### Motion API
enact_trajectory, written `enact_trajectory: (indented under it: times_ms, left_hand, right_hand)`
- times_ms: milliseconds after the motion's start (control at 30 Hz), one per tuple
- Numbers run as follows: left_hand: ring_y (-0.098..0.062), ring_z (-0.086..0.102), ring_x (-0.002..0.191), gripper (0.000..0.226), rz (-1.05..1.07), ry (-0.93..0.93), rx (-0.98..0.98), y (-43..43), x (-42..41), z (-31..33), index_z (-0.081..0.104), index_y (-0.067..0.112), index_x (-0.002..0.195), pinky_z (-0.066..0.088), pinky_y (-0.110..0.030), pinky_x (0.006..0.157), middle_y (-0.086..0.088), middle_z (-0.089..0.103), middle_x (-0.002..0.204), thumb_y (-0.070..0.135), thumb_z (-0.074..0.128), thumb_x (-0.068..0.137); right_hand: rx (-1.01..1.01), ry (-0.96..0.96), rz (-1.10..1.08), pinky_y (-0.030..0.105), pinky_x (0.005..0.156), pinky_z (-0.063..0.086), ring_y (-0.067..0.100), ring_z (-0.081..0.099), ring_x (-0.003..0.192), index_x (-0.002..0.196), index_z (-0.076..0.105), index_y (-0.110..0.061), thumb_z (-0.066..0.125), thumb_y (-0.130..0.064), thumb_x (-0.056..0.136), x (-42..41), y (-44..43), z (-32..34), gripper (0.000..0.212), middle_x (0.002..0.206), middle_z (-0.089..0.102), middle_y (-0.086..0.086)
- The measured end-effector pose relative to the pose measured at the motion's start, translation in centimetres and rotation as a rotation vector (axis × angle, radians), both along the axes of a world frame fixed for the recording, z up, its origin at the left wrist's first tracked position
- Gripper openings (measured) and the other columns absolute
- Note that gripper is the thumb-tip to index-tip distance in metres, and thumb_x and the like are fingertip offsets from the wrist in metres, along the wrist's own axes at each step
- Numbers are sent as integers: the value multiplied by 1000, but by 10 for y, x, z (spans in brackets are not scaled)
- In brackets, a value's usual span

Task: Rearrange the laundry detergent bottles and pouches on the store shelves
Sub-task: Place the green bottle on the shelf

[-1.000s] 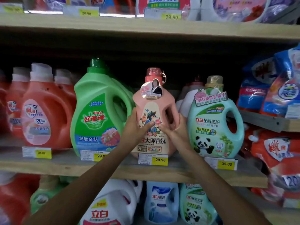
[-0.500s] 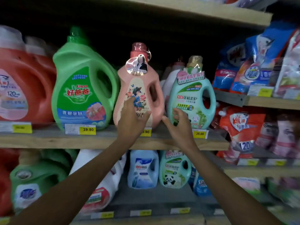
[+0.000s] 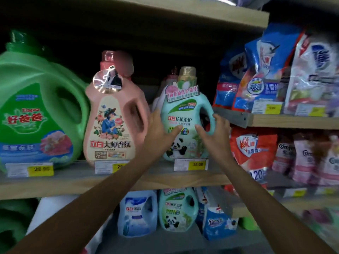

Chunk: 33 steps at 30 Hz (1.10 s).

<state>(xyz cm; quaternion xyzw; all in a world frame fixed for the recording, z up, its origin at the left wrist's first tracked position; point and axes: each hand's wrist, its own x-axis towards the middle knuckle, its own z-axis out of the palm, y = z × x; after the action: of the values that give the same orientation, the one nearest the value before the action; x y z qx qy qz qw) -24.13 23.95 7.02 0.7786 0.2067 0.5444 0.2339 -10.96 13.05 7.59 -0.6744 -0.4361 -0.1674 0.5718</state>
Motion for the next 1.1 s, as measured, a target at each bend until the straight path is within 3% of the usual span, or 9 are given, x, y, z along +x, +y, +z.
enact_trajectory:
  times_ms: [100,200,300,400,500,800,933,1033,1100]
  left_hand:
    - [-10,39,133,96,-131,-47,-98,13,18,2,12,40,143,42,-34,107,1,35,147,56,68,67]
    - [2,52,117,92,-149,-58,-143,25,29,5,12,54,137,50,-10,87,12,43,140,56,72,67]
    - [10,59,103,76,-203,-100,-161,34,36,3,31,40,133,47,-1,71,30,53,118,47,75,71]
    - [11,62,96,56,-179,-137,-207,37,45,1,42,39,116,52,-8,73,13,59,115,37,77,73]
    - [21,61,81,44,-161,-166,-187,36,50,1,45,41,97,47,-1,60,17,59,99,25,79,75]
    - [7,63,84,60,-161,-119,-249,11,41,12,34,21,118,48,-2,60,11,57,100,17,77,77]
    - [-13,68,97,53,-178,-42,-212,-3,28,16,51,20,114,57,-30,83,-2,68,107,21,83,70]
    - [10,65,79,51,-120,-97,-205,-16,17,15,46,34,97,50,-3,62,17,61,92,24,85,66]
    - [8,64,87,64,-102,-117,-212,-27,8,14,44,25,113,48,-2,66,14,61,98,24,86,65]
  right_hand:
    - [-16,34,38,29,98,29,26,34,130,136,38,-13,68,-38,82,22,13,6,66,136,36,10]
    - [1,73,161,30,95,34,20,40,125,133,39,-16,69,-38,80,36,29,7,65,131,41,5]
    - [44,81,201,33,89,42,14,47,115,131,40,-21,72,-45,71,44,40,5,72,125,46,-1]
    - [37,74,223,29,84,39,10,45,109,132,38,-24,76,-51,63,53,47,3,84,123,44,-5]
    - [12,98,247,28,85,38,13,47,110,129,38,-21,79,-53,58,62,51,5,89,125,47,-1]
    - [-169,178,298,39,93,44,24,44,120,129,31,-17,84,-45,58,59,36,18,94,124,39,4]
    - [-82,206,314,47,98,45,25,46,120,126,36,-18,87,-37,55,48,18,18,90,126,44,6]
    - [3,187,339,45,100,43,23,45,121,127,38,-19,89,-28,55,35,4,16,88,129,46,6]
    - [12,88,330,42,101,42,23,44,122,128,39,-19,89,-27,56,23,-9,19,88,129,46,6]
